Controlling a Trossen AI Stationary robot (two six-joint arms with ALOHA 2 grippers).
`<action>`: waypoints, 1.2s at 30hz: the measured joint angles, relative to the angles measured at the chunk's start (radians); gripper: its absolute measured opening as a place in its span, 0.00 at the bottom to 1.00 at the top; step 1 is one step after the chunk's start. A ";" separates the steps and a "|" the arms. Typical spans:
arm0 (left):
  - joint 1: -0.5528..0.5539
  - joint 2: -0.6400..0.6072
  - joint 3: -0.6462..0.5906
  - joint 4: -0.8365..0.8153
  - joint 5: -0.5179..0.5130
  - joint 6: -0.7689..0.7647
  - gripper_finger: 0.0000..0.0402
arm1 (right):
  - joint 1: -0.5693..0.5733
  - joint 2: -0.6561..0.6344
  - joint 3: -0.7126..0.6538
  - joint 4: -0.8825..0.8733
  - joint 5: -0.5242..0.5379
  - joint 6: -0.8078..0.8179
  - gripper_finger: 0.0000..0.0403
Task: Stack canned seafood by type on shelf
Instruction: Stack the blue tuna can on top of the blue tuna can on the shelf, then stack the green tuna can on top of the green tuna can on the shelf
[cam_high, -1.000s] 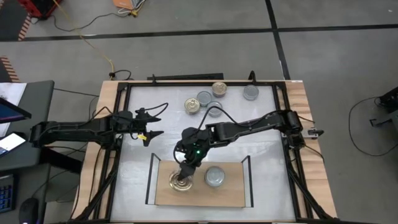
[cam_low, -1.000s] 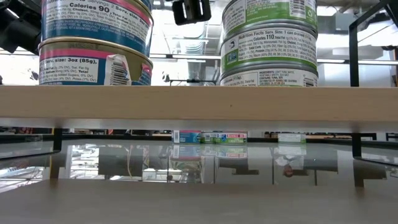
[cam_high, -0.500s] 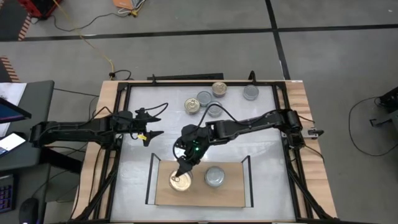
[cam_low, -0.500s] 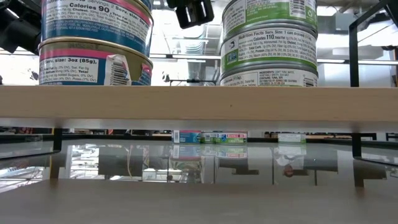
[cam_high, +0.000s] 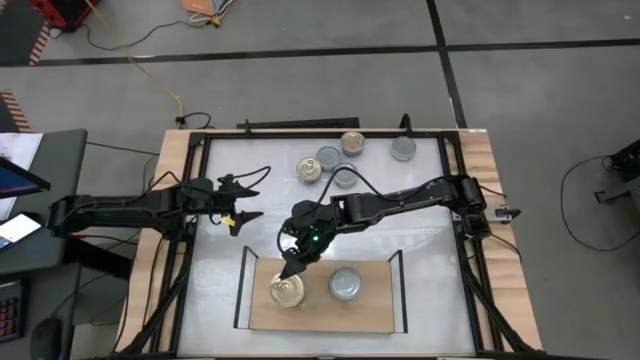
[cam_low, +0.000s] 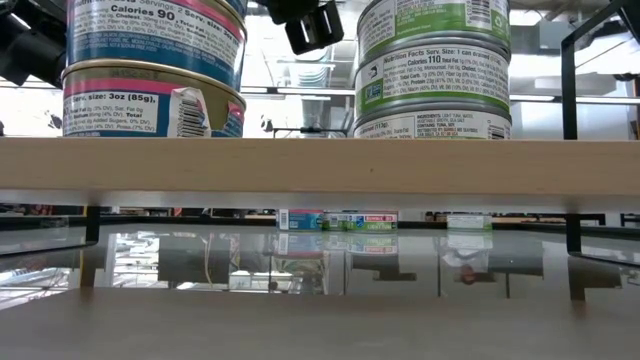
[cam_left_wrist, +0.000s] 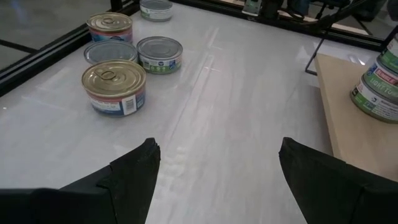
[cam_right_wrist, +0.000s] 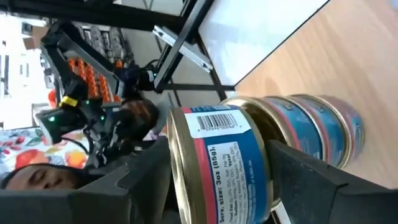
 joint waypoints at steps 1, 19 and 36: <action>0.000 0.000 0.000 0.000 0.002 0.000 0.79 | 0.002 0.000 0.000 0.004 0.003 0.003 0.71; 0.000 0.000 0.000 -0.003 0.003 0.000 0.79 | -0.008 -0.012 0.000 -0.078 0.027 -0.016 0.71; 0.000 -0.001 0.000 0.004 0.035 -0.035 0.79 | -0.139 -0.199 0.000 -0.879 0.643 -0.470 0.71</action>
